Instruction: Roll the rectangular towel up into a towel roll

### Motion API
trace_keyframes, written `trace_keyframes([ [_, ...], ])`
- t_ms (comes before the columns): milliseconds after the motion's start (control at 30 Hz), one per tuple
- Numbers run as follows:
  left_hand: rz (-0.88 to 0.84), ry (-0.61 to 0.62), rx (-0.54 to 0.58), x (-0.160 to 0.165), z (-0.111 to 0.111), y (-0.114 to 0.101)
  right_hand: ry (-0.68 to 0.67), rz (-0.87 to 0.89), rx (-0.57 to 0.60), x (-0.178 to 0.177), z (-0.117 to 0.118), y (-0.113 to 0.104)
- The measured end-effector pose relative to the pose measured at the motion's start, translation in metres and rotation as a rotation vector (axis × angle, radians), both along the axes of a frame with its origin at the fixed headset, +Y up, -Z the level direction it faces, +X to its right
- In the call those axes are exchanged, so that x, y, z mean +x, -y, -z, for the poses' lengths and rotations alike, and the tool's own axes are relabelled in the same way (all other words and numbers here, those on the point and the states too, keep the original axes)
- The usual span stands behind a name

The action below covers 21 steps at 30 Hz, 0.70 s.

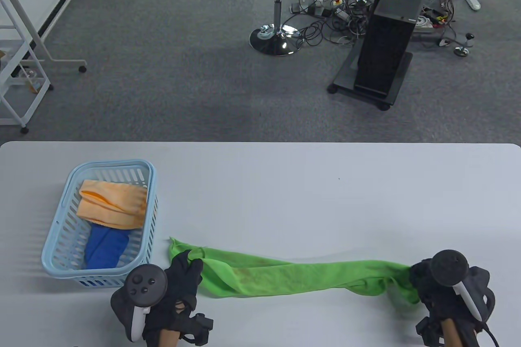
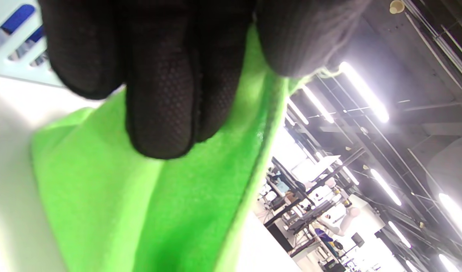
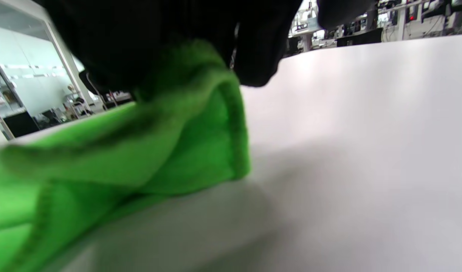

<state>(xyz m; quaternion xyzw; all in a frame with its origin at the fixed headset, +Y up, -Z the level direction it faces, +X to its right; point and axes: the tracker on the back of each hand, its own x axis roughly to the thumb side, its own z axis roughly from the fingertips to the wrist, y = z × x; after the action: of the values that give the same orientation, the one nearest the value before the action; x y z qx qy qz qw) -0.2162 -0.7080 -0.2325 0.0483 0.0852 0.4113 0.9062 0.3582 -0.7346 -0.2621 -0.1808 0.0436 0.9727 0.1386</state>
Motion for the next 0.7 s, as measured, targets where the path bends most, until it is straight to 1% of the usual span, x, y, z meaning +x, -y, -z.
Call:
trace_keyframes([
  [100, -0.012, 0.048, -0.023, 0.001, 0.001, -0.001, 0.008, -0.007, 0.031, 0.002, 0.001, -0.001],
  [167, -0.031, 0.122, -0.075, 0.002, 0.002, -0.002, 0.019, 0.036, 0.088, 0.002, 0.0, -0.007],
  [200, -0.038, 0.163, -0.083, 0.002, 0.002, -0.004, 0.029, 0.052, 0.128, 0.002, -0.001, -0.012],
  [233, -0.03, 0.171, -0.077, 0.002, 0.002, -0.006, 0.027, 0.052, 0.151, 0.002, -0.001, -0.017],
  [267, -0.009, 0.154, -0.046, 0.002, 0.0, -0.01, 0.024, 0.046, 0.167, 0.003, -0.002, -0.021],
  [333, 0.044, 0.065, 0.019, 0.0, -0.004, -0.016, 0.025, 0.016, 0.222, 0.006, -0.006, -0.034],
  [367, 0.062, 0.043, 0.042, -0.001, -0.005, -0.017, 0.034, 0.021, 0.256, 0.009, -0.009, -0.039],
  [433, 0.077, 0.01, 0.039, -0.005, -0.006, -0.02, 0.056, 0.06, 0.323, 0.015, -0.015, -0.044],
  [467, 0.085, -0.015, 0.056, -0.007, -0.007, -0.021, 0.065, 0.074, 0.349, 0.018, -0.017, -0.045],
  [533, 0.079, -0.044, 0.06, -0.013, -0.009, -0.023, 0.094, 0.069, 0.395, 0.025, -0.021, -0.045],
  [600, 0.047, -0.054, 0.042, -0.018, -0.011, -0.022, 0.115, 0.082, 0.372, 0.028, -0.02, -0.041],
  [700, 0.024, -0.102, 0.059, -0.024, -0.013, -0.02, 0.128, 0.061, 0.359, 0.029, -0.016, -0.033],
])
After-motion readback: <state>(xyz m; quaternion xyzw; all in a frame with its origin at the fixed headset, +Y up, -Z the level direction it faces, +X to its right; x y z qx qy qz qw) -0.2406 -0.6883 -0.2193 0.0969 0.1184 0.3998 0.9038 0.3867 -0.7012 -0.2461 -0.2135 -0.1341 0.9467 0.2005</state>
